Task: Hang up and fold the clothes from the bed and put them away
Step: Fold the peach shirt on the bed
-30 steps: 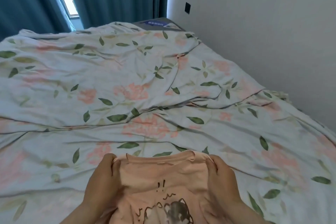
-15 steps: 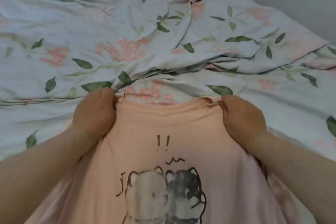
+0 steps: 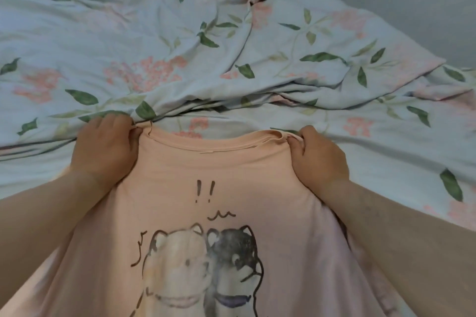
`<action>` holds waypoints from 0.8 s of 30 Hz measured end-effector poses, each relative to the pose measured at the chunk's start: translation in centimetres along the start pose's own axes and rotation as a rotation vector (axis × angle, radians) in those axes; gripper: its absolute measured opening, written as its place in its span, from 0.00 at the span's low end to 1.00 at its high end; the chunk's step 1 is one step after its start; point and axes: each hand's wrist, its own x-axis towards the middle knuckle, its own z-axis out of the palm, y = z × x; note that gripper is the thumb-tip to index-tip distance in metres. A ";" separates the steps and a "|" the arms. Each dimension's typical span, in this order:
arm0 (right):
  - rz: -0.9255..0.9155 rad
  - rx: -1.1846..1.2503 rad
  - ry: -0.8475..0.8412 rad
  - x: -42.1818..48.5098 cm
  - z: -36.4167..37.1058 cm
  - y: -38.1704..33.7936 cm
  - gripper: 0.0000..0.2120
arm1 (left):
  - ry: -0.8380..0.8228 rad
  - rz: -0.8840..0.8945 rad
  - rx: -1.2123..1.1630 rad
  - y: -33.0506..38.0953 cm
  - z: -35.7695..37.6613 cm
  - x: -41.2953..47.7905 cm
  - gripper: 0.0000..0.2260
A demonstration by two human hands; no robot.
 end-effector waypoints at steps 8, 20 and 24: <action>0.309 0.608 0.143 -6.8 -8.5 4.1 0.04 | 0.079 -0.042 -0.351 12.2 -4.9 -3.3 0.18; 0.472 0.579 -0.407 -19.9 -9.1 5.7 0.16 | -0.297 0.209 -0.512 29.5 -2.6 -9.7 0.26; 0.840 1.079 -0.279 -18.0 -10.4 7.2 0.09 | -0.331 0.201 -0.479 29.5 -2.8 -9.5 0.32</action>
